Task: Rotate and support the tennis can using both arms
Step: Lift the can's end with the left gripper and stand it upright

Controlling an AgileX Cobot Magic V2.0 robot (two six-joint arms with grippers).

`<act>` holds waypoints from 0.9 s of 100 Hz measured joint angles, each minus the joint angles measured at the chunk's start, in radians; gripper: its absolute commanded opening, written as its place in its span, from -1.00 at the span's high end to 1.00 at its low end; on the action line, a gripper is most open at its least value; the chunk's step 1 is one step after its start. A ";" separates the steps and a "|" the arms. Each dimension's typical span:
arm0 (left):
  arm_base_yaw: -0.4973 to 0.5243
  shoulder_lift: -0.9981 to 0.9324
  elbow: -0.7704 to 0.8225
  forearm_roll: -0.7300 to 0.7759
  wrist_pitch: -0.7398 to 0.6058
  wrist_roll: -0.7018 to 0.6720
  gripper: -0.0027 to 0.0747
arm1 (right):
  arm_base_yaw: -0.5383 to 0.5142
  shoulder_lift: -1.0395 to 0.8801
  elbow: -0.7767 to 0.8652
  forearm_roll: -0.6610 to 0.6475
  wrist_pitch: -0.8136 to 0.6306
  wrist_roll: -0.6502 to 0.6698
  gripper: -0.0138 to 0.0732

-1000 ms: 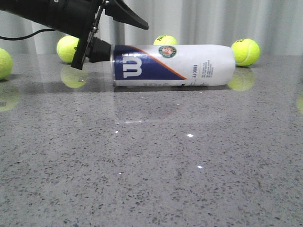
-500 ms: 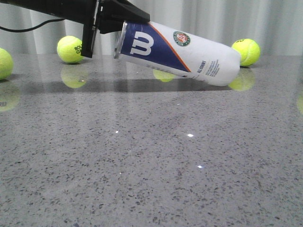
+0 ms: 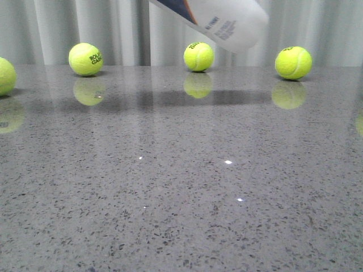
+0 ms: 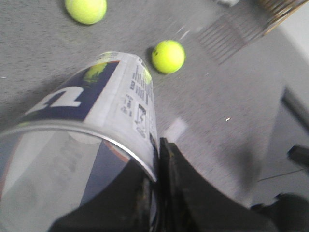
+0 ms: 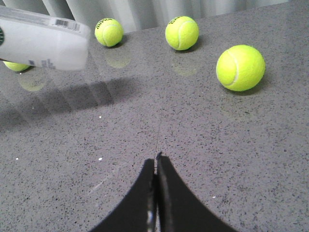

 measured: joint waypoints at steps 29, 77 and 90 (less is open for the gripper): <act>-0.148 -0.067 -0.135 0.472 0.079 -0.284 0.99 | 0.000 0.000 0.000 0.000 0.000 0.000 0.76; -0.253 -0.035 -0.148 0.671 0.088 -0.351 0.99 | 0.000 0.000 0.000 0.000 0.000 0.000 0.76; -0.253 -0.004 -0.148 0.673 0.088 -0.351 0.98 | 0.000 0.000 0.000 0.000 0.000 0.000 0.76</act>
